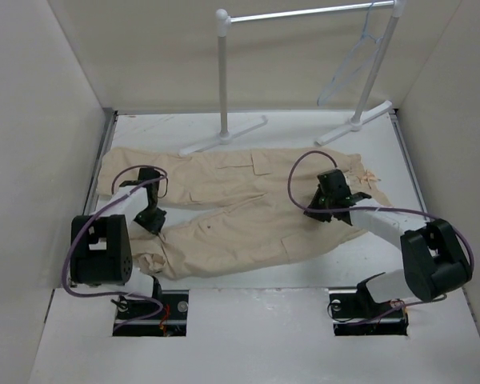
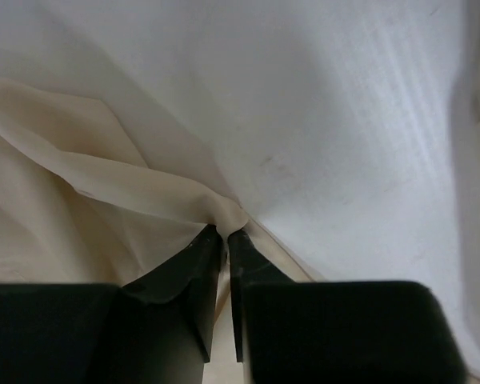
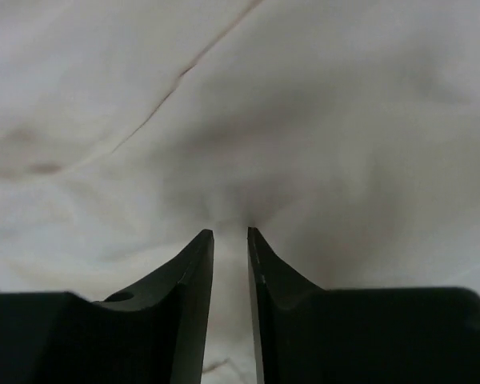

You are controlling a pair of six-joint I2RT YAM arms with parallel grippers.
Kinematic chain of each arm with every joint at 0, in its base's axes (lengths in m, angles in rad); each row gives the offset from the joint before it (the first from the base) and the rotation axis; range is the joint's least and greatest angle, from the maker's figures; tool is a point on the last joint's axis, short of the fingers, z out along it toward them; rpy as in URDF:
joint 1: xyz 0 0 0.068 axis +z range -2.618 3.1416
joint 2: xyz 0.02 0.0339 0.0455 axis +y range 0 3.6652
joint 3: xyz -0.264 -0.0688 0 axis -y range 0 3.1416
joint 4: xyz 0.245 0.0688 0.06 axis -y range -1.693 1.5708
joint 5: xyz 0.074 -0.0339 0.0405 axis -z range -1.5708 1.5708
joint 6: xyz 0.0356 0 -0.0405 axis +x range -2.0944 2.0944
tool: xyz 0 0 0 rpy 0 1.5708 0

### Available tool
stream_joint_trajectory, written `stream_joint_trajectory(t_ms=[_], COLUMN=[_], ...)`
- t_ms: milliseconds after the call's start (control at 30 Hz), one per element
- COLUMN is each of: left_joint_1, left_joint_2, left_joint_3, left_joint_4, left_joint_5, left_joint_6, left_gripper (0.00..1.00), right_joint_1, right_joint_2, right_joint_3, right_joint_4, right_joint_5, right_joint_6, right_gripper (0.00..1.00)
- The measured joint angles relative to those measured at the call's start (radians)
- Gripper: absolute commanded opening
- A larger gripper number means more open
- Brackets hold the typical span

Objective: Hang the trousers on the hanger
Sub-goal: Flatten out the trousers at the center of the board.

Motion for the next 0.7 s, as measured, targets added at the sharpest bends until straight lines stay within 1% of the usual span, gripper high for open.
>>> stream_joint_trajectory(t_ms=[33, 100, 200, 267, 300, 367, 433, 500, 533, 600, 667, 700], left_joint_1=[0.003, 0.006, 0.004, -0.005, -0.014, -0.037, -0.061, -0.079, -0.085, -0.080, -0.047, -0.021], left_joint_2=[0.026, 0.099, 0.237, 0.330, 0.378, 0.453, 0.492, 0.476, 0.447, 0.333, 0.169, 0.076], left_joint_3=[0.024, 0.095, 0.254, 0.372, 0.440, 0.566, 0.667, 0.695, 0.683, 0.587, 0.461, 0.402], left_joint_4=[0.002, 0.004, 0.023, 0.050, 0.061, 0.071, 0.078, 0.080, 0.079, 0.086, 0.072, 0.060], left_joint_5=[-0.003, -0.013, -0.026, -0.027, -0.024, -0.015, -0.002, 0.003, 0.006, 0.007, 0.005, 0.001], left_joint_6=[0.002, 0.007, 0.021, 0.032, 0.043, 0.074, 0.108, 0.129, 0.140, 0.153, 0.157, 0.157], left_gripper=[0.06, 0.06, 0.06, 0.09, 0.14, 0.27, 0.40, 0.46, 0.48, 0.48, 0.43, 0.38], right_joint_1=[-0.026, -0.089, -0.166, -0.184, -0.187, -0.192, -0.194, -0.200, -0.200, -0.200, -0.200, -0.200], right_joint_2=[0.014, 0.039, 0.042, 0.036, 0.030, 0.007, -0.023, -0.042, -0.045, -0.046, -0.046, -0.046], right_joint_3=[-0.003, -0.021, -0.058, -0.060, -0.060, -0.063, -0.067, -0.067, -0.067, -0.068, -0.070, -0.070], right_joint_4=[0.006, 0.026, 0.041, 0.044, 0.043, 0.040, 0.037, 0.039, 0.039, 0.037, 0.037, 0.037], right_joint_5=[-0.003, -0.020, -0.055, -0.060, -0.059, -0.051, -0.043, -0.036, -0.033, -0.031, -0.029, -0.029], right_joint_6=[0.013, 0.053, 0.118, 0.153, 0.170, 0.192, 0.206, 0.217, 0.220, 0.225, 0.228, 0.229], right_gripper=[0.17, 0.12, 0.10, 0.08, 0.08, 0.10, 0.10, 0.10, 0.10, 0.10, 0.10, 0.10])
